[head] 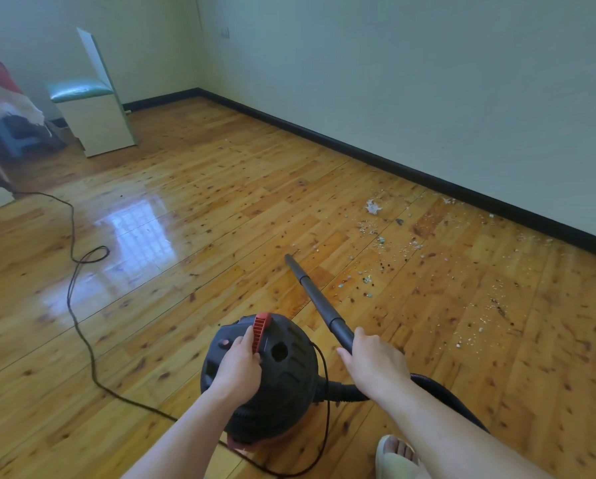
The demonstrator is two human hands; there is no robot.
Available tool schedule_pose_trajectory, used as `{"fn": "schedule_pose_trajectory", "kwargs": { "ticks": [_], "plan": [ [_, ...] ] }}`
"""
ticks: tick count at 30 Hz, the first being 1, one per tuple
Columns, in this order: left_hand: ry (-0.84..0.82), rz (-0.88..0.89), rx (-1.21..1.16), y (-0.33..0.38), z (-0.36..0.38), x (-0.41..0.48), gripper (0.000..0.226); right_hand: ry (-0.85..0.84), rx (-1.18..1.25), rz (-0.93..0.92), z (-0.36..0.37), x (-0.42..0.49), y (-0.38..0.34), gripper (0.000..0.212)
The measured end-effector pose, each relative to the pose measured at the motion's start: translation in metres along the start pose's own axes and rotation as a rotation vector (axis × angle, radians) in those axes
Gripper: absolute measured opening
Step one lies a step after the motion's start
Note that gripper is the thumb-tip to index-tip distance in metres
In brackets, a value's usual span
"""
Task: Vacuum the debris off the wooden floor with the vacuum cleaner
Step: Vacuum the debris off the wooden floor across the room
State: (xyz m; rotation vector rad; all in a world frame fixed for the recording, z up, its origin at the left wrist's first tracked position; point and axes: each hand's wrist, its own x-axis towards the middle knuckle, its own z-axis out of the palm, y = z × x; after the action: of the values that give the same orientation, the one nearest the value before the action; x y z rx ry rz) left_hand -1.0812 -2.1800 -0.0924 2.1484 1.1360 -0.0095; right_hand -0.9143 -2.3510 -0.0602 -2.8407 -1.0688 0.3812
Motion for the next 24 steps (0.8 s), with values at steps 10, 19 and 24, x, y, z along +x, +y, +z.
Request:
{"fn": "schedule_pose_trajectory", "kwargs": {
  "ticks": [10,19,24],
  "plan": [
    [0.017,0.007,0.013,0.001,-0.001,0.012,0.06,0.011,0.023,0.104,0.013,0.03,-0.008,0.035],
    [-0.012,0.02,-0.01,0.001,-0.001,0.013,0.06,0.014,0.06,0.246,0.005,0.025,0.021,0.036],
    [0.015,0.018,0.009,-0.002,0.001,0.014,0.058,0.001,0.09,0.225,0.002,0.014,0.03,0.037]
  ]
}}
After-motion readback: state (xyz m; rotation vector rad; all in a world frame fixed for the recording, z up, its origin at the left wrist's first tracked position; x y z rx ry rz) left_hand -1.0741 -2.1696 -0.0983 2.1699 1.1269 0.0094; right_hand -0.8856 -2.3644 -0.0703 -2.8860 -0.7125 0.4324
